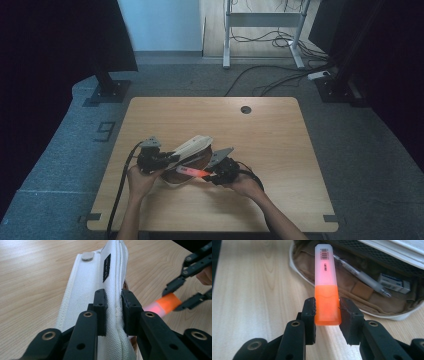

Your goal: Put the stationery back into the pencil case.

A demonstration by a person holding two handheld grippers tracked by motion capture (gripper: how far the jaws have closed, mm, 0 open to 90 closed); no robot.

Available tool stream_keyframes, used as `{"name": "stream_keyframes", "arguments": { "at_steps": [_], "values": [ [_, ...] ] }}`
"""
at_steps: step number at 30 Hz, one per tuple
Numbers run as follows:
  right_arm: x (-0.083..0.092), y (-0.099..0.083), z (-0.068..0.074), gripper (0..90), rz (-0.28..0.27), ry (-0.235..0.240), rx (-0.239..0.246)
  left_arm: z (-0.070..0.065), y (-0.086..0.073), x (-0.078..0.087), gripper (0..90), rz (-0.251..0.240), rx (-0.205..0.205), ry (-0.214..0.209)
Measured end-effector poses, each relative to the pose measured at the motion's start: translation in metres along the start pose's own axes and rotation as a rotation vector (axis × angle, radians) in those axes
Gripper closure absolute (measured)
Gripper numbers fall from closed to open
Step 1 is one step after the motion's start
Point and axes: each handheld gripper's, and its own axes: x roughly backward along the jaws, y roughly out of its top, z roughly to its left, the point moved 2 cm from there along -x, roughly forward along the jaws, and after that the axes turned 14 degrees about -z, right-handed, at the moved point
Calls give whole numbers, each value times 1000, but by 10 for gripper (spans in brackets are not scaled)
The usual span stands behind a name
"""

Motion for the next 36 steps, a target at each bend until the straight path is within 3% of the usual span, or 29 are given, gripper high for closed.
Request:
{"name": "stream_keyframes", "arguments": {
  "at_steps": [17, 30, 36],
  "values": [
    [-22, 3, -22, 658, 41, -69, 7, -2, 0, -3, 758, 1, 7, -20],
    [-41, 9, -33, 656, 57, -73, 6, -5, -1, -6, 756, 9, 1, -23],
    [-42, 7, -38, 644, 61, -83, 4, -5, -1, -6, 756, 11, 1, -22]
  ]
}}
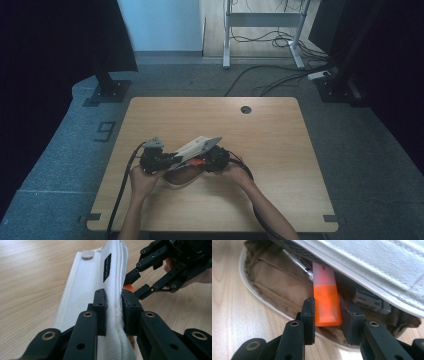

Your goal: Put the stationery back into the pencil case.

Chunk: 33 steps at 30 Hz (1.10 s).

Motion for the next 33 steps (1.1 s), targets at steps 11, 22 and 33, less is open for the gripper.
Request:
{"name": "stream_keyframes", "arguments": {
  "at_steps": [11, 22, 33],
  "values": [
    [-3, -3, -12, 598, 19, -54, -9, 0, 0, 0, 756, 0, 2, -1],
    [-3, -6, -21, 506, 44, -143, -18, 0, 0, 0, 755, -1, 2, -4],
    [12, -15, -31, 535, 57, -179, -62, 0, 0, 0, 755, 1, 4, -7]
  ]
}}
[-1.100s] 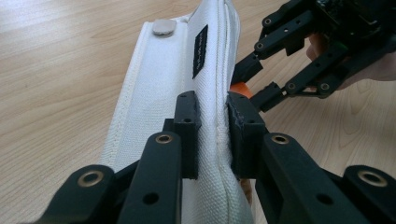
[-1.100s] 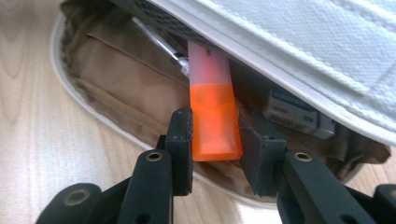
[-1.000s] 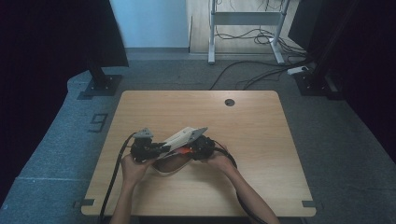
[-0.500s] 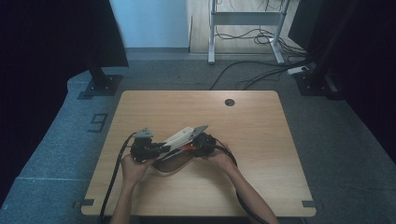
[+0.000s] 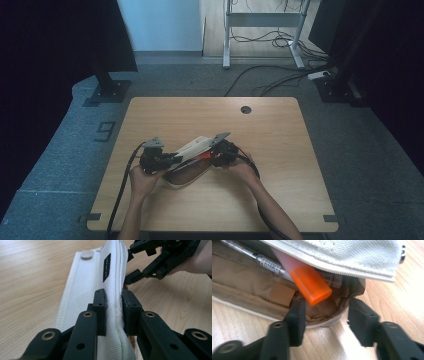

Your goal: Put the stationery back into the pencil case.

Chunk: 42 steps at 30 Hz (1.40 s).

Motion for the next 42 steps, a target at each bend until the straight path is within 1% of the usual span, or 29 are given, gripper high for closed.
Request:
{"name": "stream_keyframes", "arguments": {
  "at_steps": [2, 4, 5, 6, 8, 9, 12, 13, 14, 15, 17, 19, 21, 25, 26, 30, 32, 35, 36, 37, 39, 40, 41, 42],
  "values": [
    [1, 0, 1, 583, 0, 8, -13, 0, 0, 0, 755, 0, 0, 1],
    [0, 1, 1, 600, -3, 11, -5, 0, 0, 0, 755, 0, 0, 0],
    [-1, 2, 3, 636, -13, 17, -7, 0, 0, 0, 754, 0, 0, 0],
    [-1, 2, 3, 636, -13, 17, -7, 0, 0, 0, 754, 0, 0, 0],
    [-3, 4, 5, 671, -22, 12, -6, -1, 0, 0, 754, 0, 3, -4],
    [-4, 6, 6, 710, -29, 11, -11, -1, 0, 0, 753, 0, 5, -8],
    [-6, 7, 6, 726, -35, 10, -16, -1, 0, -1, 753, 1, 4, -9],
    [-7, 8, 6, 734, -40, -2, -29, -1, 0, -1, 752, 2, 3, -12],
    [-7, 8, 6, 734, -40, -2, -29, -1, 0, -1, 752, 2, 3, -12],
    [-9, 9, 5, 735, -43, -2, -42, -1, 0, -2, 752, 2, 3, -15],
    [-11, 10, 4, 735, -40, -8, -40, -1, 0, -2, 750, 4, 1, -15],
    [-12, 11, 4, 735, -41, -12, -43, -2, 0, -2, 748, 4, 1, -15],
    [-13, 12, 4, 699, -42, -12, -45, -2, -1, -2, 746, 4, -1, -17],
    [-12, 13, 5, 670, -46, -17, -37, -2, -1, -4, 741, 9, -2, -23],
    [-10, 12, 5, 650, -46, -12, -38, -2, -2, -4, 735, 11, -2, -25],
    [-7, 12, 5, 625, -56, -10, -46, -3, -3, -6, 722, 14, -10, -29],
    [-3, 11, 5, 593, -61, -9, -48, -4, -3, -7, 714, 17, -23, -30],
    [2, 12, 4, 573, -68, -11, -52, -4, -4, -9, 682, 19, -28, -47],
    [2, 12, 4, 573, -68, -11, -52, -4, -4, -9, 664, 19, -28, -47],
    [4, 12, 4, 563, -73, -10, -51, -4, -4, -9, 664, 19, -29, -52],
    [8, 12, 3, 550, -79, -7, -61, -5, -4, -9, 624, 12, -39, -66],
    [10, 12, 3, 546, -83, -9, -62, -5, -3, -8, 601, 2, -44, -70],
    [12, 12, 3, 540, -84, -11, -62, -5, -2, -7, 559, -6, -44, -69],
    [12, 12, 3, 540, -84, -11, -62, -5, -1, -5, 559, -20, -41, -69]
  ]
}}
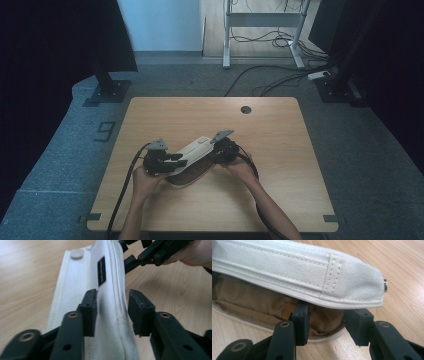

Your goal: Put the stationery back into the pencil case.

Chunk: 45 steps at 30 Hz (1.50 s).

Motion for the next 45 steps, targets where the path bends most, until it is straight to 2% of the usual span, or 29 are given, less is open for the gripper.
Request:
{"name": "stream_keyframes", "arguments": {
  "at_steps": [2, 5, 10, 18, 20, 21, 22, 24, 32, 33, 37, 45],
  "values": [
    [2, -1, 0, 523, 2, -1, 3, 2, 5, 10, 508, -39, 5, 7],
    [3, -2, 0, 516, 2, -1, 7, 5, 8, 18, 472, -60, -1, 26],
    [7, -5, 1, 496, -4, -1, 5, 12, 7, 26, 402, -43, -20, 71],
    [11, -9, 3, 478, -12, 0, 1, 19, -6, 12, 352, 14, -9, 79],
    [12, -13, 3, 476, -11, -4, -4, 18, -12, 3, 348, 50, -18, 85],
    [12, -13, 3, 476, -11, -4, -4, 18, -12, 3, 346, 50, -18, 85],
    [13, -15, 3, 476, -6, -5, -7, 17, -15, -4, 346, 76, -29, 93],
    [13, -16, 2, 474, -4, -5, -9, 17, -16, -6, 347, 81, -35, 94],
    [17, -23, -3, 451, 17, -9, -28, 11, -21, -15, 329, 74, -111, 121],
    [20, -23, -2, 440, 13, 3, -41, 10, -23, -17, 321, 75, -129, 133],
    [24, -23, -2, 426, 14, 5, -35, 9, -24, -18, 321, 70, -137, 139],
    [35, -23, -4, 380, 8, 11, -29, 9, -23, -16, 305, 49, -114, 126]
  ]
}}
